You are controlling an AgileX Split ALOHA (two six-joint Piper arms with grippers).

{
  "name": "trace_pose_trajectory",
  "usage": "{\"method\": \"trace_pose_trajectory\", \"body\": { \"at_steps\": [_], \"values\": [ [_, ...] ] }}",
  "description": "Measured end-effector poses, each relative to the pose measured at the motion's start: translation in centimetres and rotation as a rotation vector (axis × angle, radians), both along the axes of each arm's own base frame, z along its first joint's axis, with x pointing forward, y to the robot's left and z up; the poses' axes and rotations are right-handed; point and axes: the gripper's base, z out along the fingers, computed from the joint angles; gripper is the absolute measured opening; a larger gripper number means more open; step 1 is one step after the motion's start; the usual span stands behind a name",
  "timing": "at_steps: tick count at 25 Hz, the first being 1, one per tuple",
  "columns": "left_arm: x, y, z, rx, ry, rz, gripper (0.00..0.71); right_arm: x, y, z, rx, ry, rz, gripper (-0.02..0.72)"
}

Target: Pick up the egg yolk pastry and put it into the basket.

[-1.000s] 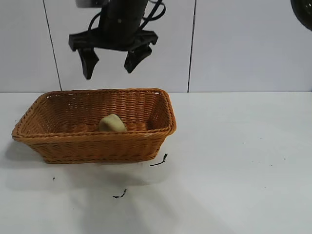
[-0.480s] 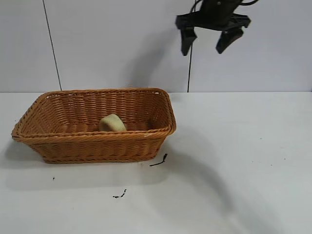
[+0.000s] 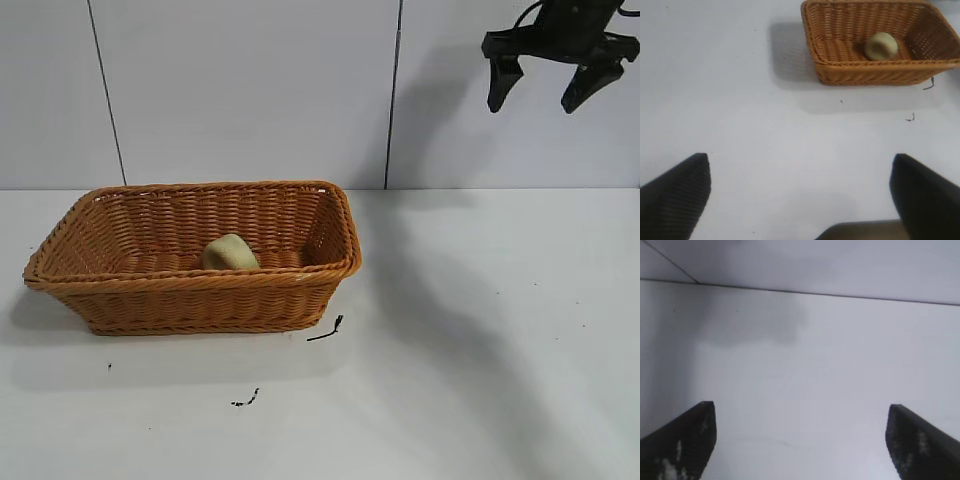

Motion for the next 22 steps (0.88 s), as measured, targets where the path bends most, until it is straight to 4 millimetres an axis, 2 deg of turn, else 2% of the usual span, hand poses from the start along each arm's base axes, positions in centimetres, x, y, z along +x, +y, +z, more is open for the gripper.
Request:
{"method": "trace_pose_trajectory", "body": {
  "at_steps": [5,10,16,22],
  "values": [
    [0.0,0.0,0.0,0.0,0.0,0.0,0.695,-6.6,0.0,2.5,0.0,0.039,0.002,0.634],
    [0.0,0.0,0.0,0.0,0.0,0.0,0.695,-14.2,0.1,3.3,0.0,0.082,0.004,0.634],
    [0.0,0.0,0.0,0.0,0.0,0.0,0.695,-23.1,0.1,1.6,-0.007,0.134,0.004,0.634],
    [0.0,0.0,0.0,0.0,0.0,0.0,0.695,-31.1,0.1,-1.9,-0.008,0.11,0.005,0.634]
  ]
}}
